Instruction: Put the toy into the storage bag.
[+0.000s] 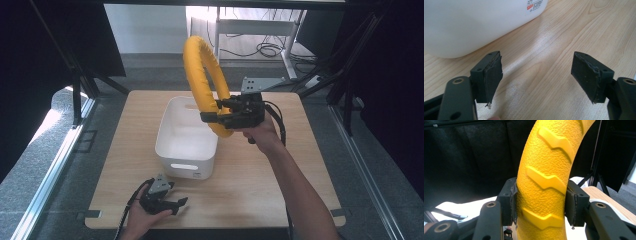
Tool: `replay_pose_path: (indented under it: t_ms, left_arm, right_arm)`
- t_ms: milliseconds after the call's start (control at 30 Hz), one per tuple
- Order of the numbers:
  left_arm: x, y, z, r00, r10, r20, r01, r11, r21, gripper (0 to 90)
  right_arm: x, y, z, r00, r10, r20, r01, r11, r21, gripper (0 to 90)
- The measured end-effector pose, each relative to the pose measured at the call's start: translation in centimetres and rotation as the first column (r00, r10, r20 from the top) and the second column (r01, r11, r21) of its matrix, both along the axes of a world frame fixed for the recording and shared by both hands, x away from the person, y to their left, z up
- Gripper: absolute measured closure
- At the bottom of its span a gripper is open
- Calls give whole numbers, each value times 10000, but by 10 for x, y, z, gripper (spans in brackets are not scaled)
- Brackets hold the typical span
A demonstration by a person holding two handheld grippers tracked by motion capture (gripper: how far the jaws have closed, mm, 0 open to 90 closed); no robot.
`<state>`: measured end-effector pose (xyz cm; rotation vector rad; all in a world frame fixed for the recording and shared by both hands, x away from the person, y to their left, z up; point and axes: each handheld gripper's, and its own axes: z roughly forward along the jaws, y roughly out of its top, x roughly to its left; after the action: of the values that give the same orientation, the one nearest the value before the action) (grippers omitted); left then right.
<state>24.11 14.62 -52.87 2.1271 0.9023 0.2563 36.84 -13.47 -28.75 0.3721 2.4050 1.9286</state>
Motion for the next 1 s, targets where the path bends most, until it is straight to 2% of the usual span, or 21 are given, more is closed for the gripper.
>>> replay_pose_path:
  t_ms: [1000]
  left_arm:
    - [0, 1, 0, 10000, 45, -23, -45, 10000, 4, 251]
  right_arm:
    - [-1, 35, -9, 9963, 858, -70, -858, 9963, 20, 514]
